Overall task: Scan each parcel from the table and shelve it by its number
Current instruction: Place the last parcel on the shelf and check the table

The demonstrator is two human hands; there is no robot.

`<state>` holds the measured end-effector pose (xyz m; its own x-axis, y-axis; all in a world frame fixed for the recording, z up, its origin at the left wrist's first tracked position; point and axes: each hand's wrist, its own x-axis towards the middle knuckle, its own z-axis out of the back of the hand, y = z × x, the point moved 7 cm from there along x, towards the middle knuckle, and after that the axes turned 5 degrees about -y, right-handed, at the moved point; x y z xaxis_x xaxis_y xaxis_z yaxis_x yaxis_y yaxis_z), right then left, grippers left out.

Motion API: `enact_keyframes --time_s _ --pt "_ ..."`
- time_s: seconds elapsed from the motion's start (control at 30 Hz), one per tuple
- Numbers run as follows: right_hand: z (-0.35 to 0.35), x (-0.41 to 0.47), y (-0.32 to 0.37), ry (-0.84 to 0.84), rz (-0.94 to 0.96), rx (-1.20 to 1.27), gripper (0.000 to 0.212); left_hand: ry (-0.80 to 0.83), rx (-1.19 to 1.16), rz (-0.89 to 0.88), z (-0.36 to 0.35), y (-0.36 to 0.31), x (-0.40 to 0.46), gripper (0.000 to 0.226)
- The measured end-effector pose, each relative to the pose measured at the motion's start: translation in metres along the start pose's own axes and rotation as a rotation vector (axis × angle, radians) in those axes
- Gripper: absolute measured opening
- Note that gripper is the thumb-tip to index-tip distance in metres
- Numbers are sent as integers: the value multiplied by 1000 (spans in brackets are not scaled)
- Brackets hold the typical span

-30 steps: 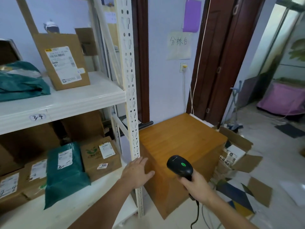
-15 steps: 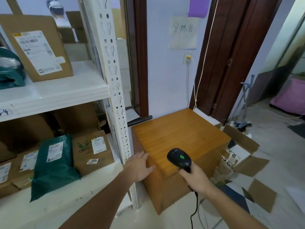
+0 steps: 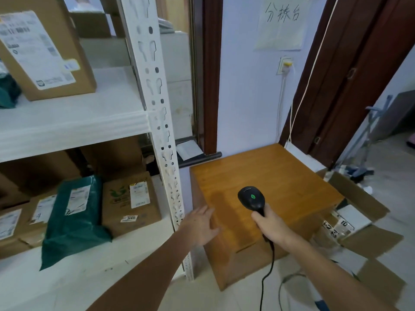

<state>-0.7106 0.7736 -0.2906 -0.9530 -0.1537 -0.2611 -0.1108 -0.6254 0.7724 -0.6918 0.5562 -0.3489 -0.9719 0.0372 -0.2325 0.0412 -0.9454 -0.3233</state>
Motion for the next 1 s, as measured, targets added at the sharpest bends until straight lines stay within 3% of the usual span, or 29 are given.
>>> enact_keyframes --time_s 0.1,0.33,0.67,0.83,1.0 --pt "-7 30 -4 -10 -41 -3 39 24 4 -5 -1 6 22 89" --pt "-26 88 1 77 -105 12 51 44 36 -5 2 19 64 89" --pt "-74 193 -26 232 -36 -221 37 22 107 109 -31 40 124 84" --pt "-100 249 -48 261 -47 -293 13 0 116 151 -46 43 148 72" --pt "-132 289 -69 323 -66 -382 29 41 180 165 -50 46 162 74"
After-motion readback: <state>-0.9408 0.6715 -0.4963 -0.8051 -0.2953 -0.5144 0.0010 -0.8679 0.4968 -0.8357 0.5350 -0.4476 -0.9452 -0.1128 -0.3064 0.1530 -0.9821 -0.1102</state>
